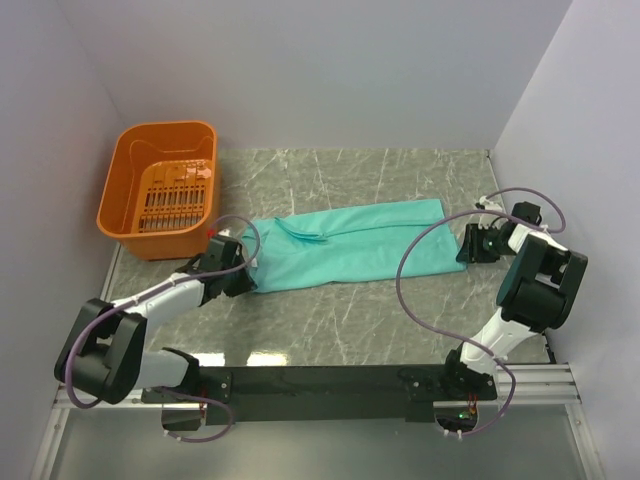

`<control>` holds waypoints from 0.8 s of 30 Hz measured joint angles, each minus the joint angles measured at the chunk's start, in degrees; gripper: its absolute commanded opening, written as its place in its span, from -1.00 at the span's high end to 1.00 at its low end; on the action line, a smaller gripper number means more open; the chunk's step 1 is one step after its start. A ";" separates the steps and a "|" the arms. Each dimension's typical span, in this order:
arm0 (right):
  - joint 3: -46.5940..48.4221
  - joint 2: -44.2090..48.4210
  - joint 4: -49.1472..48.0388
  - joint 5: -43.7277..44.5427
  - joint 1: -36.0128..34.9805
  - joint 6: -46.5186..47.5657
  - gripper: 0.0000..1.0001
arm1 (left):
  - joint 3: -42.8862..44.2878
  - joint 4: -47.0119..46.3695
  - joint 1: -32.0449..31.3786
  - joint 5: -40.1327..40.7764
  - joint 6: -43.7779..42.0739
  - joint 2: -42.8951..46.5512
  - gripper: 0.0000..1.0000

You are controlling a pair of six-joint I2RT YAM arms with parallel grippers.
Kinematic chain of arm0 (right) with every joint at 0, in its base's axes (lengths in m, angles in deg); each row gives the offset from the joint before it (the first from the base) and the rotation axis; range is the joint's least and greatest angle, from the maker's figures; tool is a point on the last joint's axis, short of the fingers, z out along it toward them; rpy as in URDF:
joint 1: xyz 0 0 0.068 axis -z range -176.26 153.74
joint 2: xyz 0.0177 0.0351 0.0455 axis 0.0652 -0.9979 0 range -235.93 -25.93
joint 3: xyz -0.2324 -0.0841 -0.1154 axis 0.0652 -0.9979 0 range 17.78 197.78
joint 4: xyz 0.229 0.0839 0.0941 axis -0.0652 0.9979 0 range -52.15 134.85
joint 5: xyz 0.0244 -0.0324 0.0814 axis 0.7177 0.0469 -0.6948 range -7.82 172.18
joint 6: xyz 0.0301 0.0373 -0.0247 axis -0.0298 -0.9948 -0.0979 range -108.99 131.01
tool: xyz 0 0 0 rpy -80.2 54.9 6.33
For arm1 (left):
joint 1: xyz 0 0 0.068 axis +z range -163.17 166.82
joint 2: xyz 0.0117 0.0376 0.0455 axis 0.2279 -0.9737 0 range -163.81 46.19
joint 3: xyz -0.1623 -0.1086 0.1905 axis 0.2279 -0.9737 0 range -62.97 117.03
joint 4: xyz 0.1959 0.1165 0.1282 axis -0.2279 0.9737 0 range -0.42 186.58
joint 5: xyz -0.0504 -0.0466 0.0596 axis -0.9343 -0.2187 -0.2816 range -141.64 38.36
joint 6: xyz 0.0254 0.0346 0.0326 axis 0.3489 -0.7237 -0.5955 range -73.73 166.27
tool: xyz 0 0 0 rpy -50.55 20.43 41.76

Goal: Fold and stack the t-shirts
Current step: Fold the tshirt

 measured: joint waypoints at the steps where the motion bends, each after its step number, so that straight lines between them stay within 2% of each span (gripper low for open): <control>1: 0.02 0.20 0.09 -0.39 0.00 0.11 0.12 | -0.59 0.02 0.00 -0.24 0.31 0.24 0.96; 4: 0.02 2.64 1.68 -2.03 -0.46 1.75 0.14 | -1.92 -0.20 -0.07 -0.46 1.44 1.53 0.68; 5: 0.02 4.22 2.58 -3.04 -0.92 2.82 0.24 | -2.32 -0.11 -0.07 -0.42 1.75 2.27 0.61; 7: 0.22 7.87 4.39 -5.05 -3.58 5.53 0.31 | -2.89 0.22 -0.11 -0.39 2.12 3.80 0.39; 8: 0.70 9.73 5.92 -6.05 -6.25 7.19 0.51 | -2.97 0.37 -0.11 -0.39 2.36 4.61 0.33; 9: 1.42 11.17 7.08 -7.23 -9.55 9.03 0.62 | -2.97 0.48 -0.11 -0.35 2.62 5.29 0.17; 11: 3.34 12.83 8.87 -9.70 -18.60 12.85 0.85 | -2.95 0.79 -0.11 -0.22 2.93 6.78 0.03; 12: 4.28 12.98 9.44 -10.69 -23.67 14.67 0.91 | -2.95 1.20 -0.13 -0.17 3.17 7.80 -0.12; 15: 6.51 11.69 10.29 -12.04 -38.25 18.01 0.95 | -2.95 3.17 -0.22 0.33 3.50 12.37 -0.30; 19: 13.66 4.81 10.23 -10.40 -53.70 17.68 1.00 | -2.95 5.40 -0.22 2.32 4.20 21.35 -0.35; 24: 24.72 -7.10 5.90 -3.72 -63.58 12.37 1.00 | -2.95 7.93 -0.22 4.55 5.49 32.30 -0.36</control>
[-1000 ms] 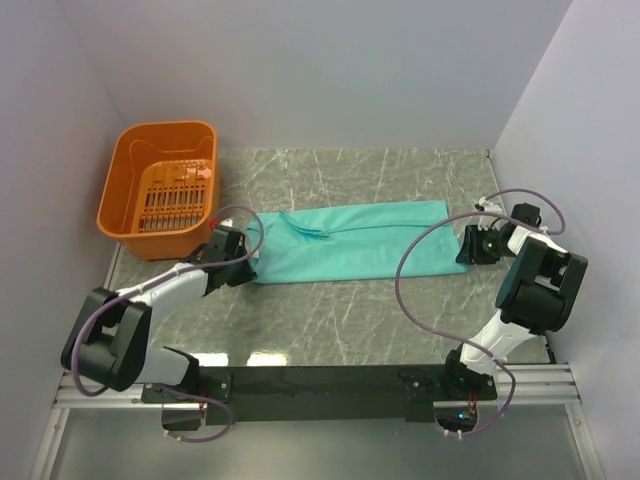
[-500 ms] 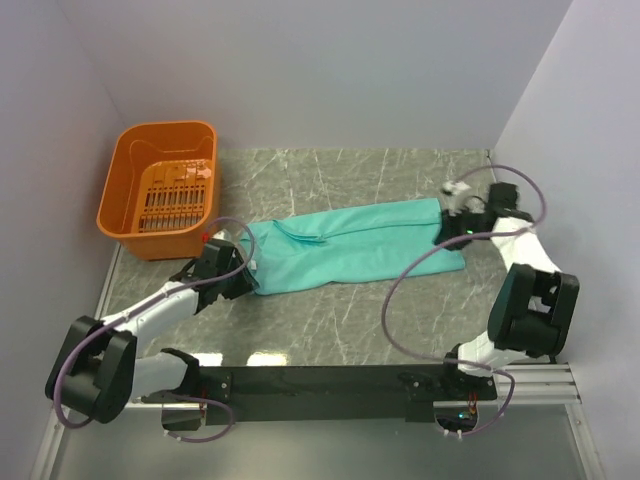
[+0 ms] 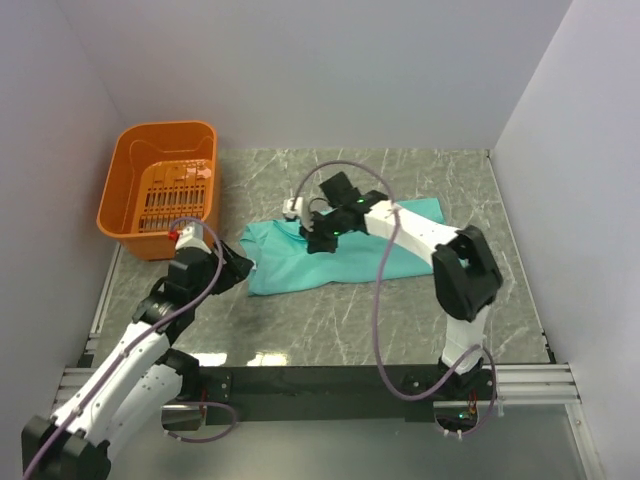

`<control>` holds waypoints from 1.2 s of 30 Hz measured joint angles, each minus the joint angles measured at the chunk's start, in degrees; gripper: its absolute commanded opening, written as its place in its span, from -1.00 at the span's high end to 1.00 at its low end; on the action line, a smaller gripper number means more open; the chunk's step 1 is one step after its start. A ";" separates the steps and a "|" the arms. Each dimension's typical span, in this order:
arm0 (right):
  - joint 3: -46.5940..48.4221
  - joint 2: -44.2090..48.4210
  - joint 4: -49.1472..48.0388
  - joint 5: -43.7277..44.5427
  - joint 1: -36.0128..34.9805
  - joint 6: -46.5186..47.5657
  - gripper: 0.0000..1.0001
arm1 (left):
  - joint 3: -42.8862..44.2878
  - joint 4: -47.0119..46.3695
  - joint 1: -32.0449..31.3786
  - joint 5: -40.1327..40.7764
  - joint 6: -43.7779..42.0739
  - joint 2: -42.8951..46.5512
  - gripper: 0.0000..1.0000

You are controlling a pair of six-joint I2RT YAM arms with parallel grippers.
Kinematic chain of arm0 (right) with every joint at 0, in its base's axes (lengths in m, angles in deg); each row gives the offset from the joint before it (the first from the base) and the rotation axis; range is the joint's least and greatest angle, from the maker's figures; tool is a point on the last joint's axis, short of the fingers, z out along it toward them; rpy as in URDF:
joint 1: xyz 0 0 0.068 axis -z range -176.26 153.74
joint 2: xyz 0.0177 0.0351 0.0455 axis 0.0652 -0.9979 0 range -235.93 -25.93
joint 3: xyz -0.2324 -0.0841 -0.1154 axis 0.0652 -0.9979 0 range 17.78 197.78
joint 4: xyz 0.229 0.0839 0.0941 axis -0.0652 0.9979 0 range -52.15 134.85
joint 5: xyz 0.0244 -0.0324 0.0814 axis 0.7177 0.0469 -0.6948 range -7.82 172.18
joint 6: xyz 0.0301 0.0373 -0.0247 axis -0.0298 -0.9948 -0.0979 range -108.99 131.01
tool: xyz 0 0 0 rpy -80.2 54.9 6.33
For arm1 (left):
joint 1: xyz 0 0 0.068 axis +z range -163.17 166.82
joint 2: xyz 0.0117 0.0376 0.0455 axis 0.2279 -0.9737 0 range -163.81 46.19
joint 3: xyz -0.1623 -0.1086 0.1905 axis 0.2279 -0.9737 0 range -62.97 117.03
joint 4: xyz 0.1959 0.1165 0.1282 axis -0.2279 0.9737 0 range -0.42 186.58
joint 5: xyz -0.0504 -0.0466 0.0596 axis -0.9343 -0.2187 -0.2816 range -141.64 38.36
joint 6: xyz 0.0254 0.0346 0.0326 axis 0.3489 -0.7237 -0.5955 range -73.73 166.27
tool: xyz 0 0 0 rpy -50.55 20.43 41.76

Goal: Fold and stack the t-shirts
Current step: Fold the tshirt

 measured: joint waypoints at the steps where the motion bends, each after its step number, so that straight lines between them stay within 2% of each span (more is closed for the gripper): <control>1: 1.46 -2.03 -0.74 1.53 -1.22 -1.20 1.00 | 0.00 0.59 0.00 0.22 0.42 1.97 -0.36; 5: 7.48 -9.35 -0.90 6.67 -3.85 -4.72 1.00 | 0.00 2.82 0.00 0.39 1.14 6.84 -0.35; 9: 10.12 -12.85 -0.57 10.75 -4.26 -7.23 1.00 | 0.00 5.20 0.00 0.37 1.90 8.96 -0.35; 12: 11.54 -13.99 -0.59 14.56 -4.26 -9.38 0.71 | 0.00 5.81 0.00 0.31 2.08 9.33 -0.35; 13: 12.35 -14.51 -0.81 16.20 -4.26 -10.43 0.51 | 0.00 6.05 0.00 0.28 2.08 9.31 -0.35; 16: 14.34 -16.28 -3.04 23.15 -4.07 -14.73 0.16 | 0.00 6.56 0.00 0.26 2.08 9.31 -0.35; 20: 14.43 -16.74 -6.36 33.16 -2.84 -19.98 0.14 | 0.00 6.69 0.00 0.24 2.10 9.38 -0.35; 24: 14.51 -16.72 -8.81 37.97 -0.33 -23.30 0.14 | -0.07 6.45 0.00 -0.09 2.12 9.11 -0.35; 29: 14.29 -15.58 -7.87 34.40 2.64 -23.50 0.18 | -0.33 5.05 0.00 -1.01 1.92 7.58 -0.36; 36: 7.06 -2.73 -0.52 15.32 9.18 -13.75 0.27 | -1.77 -0.48 0.00 -5.25 1.60 2.97 -0.35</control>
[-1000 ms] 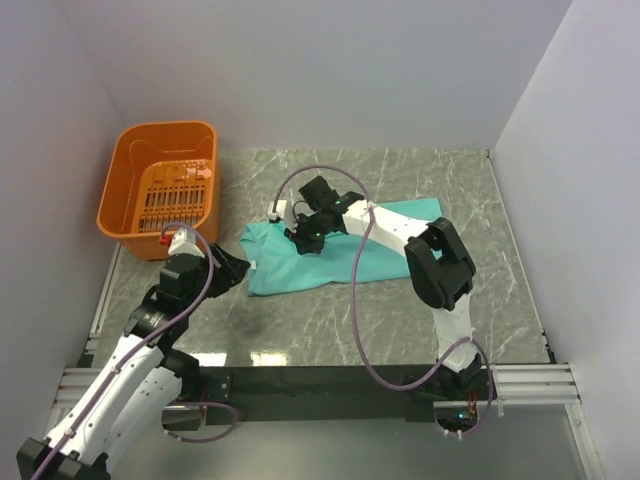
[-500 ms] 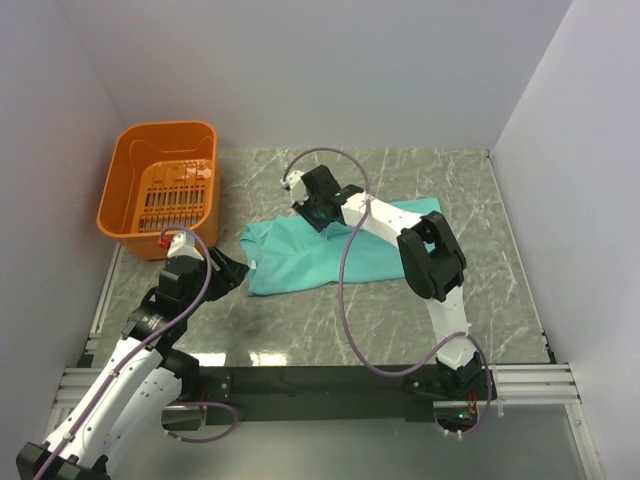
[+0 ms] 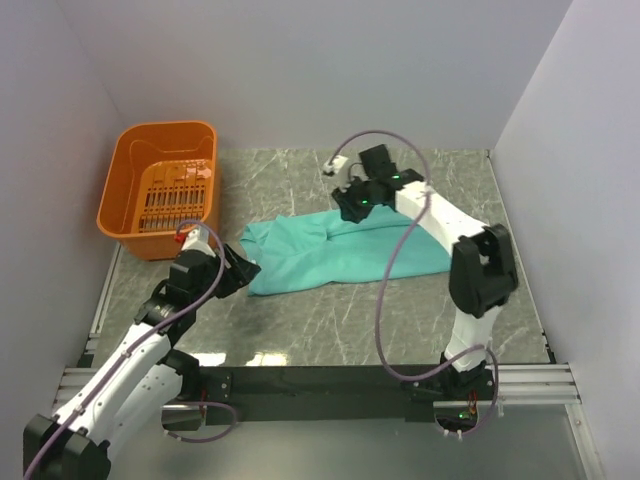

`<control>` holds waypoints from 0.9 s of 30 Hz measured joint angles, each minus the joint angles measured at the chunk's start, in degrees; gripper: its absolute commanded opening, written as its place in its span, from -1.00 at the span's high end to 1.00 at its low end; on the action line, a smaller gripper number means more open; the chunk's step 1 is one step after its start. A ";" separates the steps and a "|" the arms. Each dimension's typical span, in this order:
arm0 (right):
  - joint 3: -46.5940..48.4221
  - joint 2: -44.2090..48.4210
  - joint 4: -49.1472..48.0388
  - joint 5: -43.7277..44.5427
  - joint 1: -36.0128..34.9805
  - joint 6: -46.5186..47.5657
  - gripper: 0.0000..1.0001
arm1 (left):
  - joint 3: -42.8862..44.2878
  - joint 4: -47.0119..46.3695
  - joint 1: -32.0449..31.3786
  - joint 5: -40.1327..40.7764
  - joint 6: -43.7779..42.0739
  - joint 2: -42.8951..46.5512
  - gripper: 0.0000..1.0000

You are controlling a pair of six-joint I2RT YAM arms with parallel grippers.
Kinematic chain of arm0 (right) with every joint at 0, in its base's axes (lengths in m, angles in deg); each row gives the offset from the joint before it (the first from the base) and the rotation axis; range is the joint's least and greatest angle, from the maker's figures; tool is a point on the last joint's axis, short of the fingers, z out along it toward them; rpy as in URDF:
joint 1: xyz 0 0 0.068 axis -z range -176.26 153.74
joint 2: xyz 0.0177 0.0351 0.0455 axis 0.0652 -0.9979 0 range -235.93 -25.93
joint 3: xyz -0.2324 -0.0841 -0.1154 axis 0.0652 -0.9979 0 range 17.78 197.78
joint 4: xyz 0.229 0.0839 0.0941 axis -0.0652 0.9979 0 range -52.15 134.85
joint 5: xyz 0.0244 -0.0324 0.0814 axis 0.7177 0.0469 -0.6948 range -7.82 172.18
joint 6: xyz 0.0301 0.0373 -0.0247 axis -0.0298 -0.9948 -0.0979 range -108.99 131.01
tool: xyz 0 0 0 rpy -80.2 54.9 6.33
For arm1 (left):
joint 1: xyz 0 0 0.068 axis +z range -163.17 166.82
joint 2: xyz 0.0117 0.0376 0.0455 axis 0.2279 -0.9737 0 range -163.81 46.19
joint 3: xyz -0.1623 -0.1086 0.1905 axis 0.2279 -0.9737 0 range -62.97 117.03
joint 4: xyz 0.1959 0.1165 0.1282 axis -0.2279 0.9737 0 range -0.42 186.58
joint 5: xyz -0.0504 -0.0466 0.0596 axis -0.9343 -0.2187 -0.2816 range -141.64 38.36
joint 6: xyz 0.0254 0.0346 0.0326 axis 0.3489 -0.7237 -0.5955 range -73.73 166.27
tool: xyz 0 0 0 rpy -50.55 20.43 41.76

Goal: Fold and stack the t-shirts
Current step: Fold the tshirt

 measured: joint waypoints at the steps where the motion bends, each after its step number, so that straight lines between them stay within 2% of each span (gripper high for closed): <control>1: -1.46 2.27 0.42 -1.60 1.36 1.01 0.25 | -0.26 -0.94 0.00 -0.72 0.00 -0.79 -0.34; 8: -12.90 13.66 -0.55 -5.95 13.73 1.03 -0.04 | -0.57 -4.07 -1.49 -2.40 1.38 -9.86 -0.23; 11: -16.92 15.72 -2.03 -5.99 20.37 0.07 -0.16 | -0.48 -4.61 -2.64 -0.98 2.38 -13.55 -0.24; 13: -18.67 16.33 -2.99 -5.14 24.22 -0.96 -0.31 | 0.26 -4.87 -3.02 -0.35 2.38 -16.52 -0.25; 15: -18.86 16.02 -4.52 -4.17 26.99 -2.86 -0.31 | 1.57 -4.90 -3.17 0.39 2.14 -19.04 -0.29; 19: -11.98 10.16 -4.79 -4.11 31.26 -6.38 -0.31 | 3.43 -5.46 -3.21 2.38 1.42 -17.92 -0.41; 23: -2.54 1.33 -4.66 -4.26 33.59 -8.35 -0.26 | 2.43 -6.05 -3.26 2.93 1.68 -10.78 -0.44; 25: 1.66 -2.25 -1.97 -6.69 34.10 -7.06 -0.29 | 0.11 -6.49 -3.26 2.71 2.51 -5.70 -0.43; 27: 4.07 -4.04 3.13 -11.37 34.10 -1.38 -0.33 | -2.95 -6.93 -3.26 1.97 4.66 -1.44 -0.41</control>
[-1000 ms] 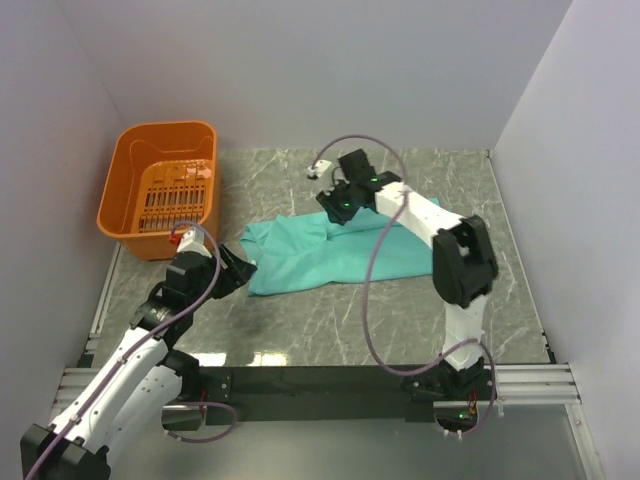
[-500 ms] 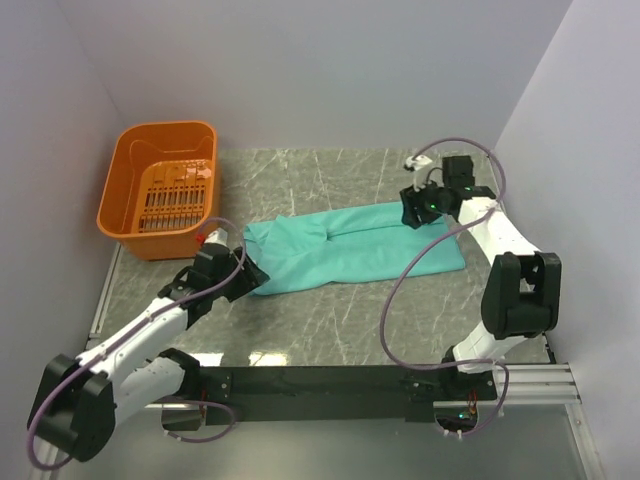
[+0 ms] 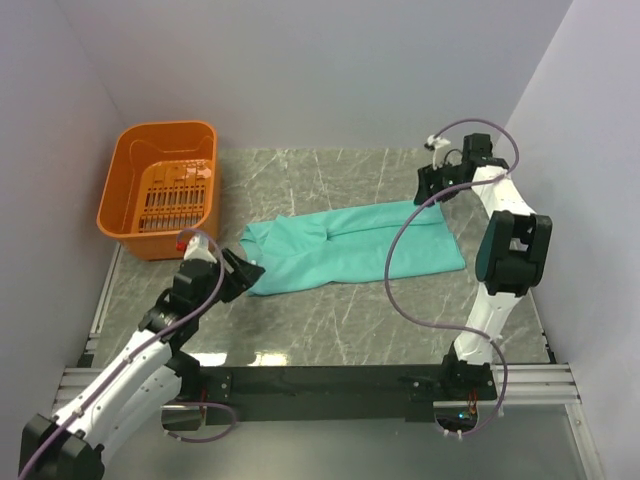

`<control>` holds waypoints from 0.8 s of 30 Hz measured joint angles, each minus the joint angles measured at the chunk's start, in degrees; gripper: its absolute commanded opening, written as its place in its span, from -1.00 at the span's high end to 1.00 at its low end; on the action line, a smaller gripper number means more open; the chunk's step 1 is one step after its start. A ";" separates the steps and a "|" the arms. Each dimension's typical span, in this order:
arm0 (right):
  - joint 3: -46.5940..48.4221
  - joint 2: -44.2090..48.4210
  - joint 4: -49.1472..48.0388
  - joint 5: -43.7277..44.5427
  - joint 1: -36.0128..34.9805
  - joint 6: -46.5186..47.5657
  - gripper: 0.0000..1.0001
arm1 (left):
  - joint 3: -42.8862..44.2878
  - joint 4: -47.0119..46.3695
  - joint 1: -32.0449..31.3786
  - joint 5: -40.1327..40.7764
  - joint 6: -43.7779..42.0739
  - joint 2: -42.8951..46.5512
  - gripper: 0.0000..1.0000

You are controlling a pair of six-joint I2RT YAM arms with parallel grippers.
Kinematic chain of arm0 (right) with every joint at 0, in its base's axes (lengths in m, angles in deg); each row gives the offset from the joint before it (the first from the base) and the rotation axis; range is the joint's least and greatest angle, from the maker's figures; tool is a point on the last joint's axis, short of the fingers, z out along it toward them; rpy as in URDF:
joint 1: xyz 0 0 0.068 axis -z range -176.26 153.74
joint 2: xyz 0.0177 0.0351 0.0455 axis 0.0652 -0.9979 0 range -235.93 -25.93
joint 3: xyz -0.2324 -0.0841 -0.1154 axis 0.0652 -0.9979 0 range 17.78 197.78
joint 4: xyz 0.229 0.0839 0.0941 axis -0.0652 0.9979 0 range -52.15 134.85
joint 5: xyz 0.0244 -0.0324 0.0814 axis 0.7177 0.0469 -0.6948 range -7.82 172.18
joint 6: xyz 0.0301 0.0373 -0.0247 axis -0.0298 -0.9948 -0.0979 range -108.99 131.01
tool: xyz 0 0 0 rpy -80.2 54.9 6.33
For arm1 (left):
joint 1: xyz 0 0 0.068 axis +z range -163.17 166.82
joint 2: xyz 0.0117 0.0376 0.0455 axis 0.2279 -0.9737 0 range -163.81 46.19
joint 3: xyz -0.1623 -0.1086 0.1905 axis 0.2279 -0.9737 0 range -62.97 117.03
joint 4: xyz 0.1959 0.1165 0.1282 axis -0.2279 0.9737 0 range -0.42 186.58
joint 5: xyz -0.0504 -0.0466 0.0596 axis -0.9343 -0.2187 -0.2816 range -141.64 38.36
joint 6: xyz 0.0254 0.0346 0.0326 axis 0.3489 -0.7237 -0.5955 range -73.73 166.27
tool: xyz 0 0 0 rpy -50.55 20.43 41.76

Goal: Fold and stack the t-shirts
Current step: Fold the tshirt

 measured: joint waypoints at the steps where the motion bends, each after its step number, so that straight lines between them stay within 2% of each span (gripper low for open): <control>1: -0.11 0.00 1.92 -1.95 -0.24 2.75 -0.33 | -1.66 -0.13 0.00 -0.33 1.20 1.55 -0.41; 4: -5.55 3.58 5.55 -6.86 -2.91 13.64 -0.43 | -6.19 0.24 0.00 -1.38 5.42 4.42 -0.40; 7: -11.04 8.11 8.04 -8.31 -9.97 22.16 -0.46 | -7.17 1.77 -0.02 -1.49 7.98 3.98 -0.40; 9: -7.98 7.45 9.90 -9.20 -15.80 25.18 -0.43 | -6.82 2.40 -0.02 -1.36 8.35 3.78 -0.40; 11: 2.71 1.92 15.26 -10.56 -20.57 26.23 -0.43 | -5.70 3.87 -0.02 -1.18 8.50 3.74 -0.40; 13: 17.35 -6.54 18.73 -11.87 -24.15 25.49 -0.43 | -4.66 4.85 -0.02 -1.01 8.61 4.00 -0.40; 15: 27.32 -13.27 19.47 -11.65 -26.64 23.04 -0.43 | -4.37 5.46 -0.07 -0.96 9.03 5.35 -0.40; 17: 29.73 -16.59 19.43 -10.69 -28.81 19.39 -0.45 | -4.39 6.36 -0.11 -0.94 9.53 7.19 -0.40; 20: 28.46 -18.88 18.27 -7.15 -31.71 13.51 -0.47 | -4.39 7.08 -0.11 -0.83 9.68 9.03 -0.41; 24: 30.23 -22.27 17.18 -4.00 -34.45 6.49 -0.48 | -4.37 7.54 -0.11 -0.81 9.62 8.39 -0.40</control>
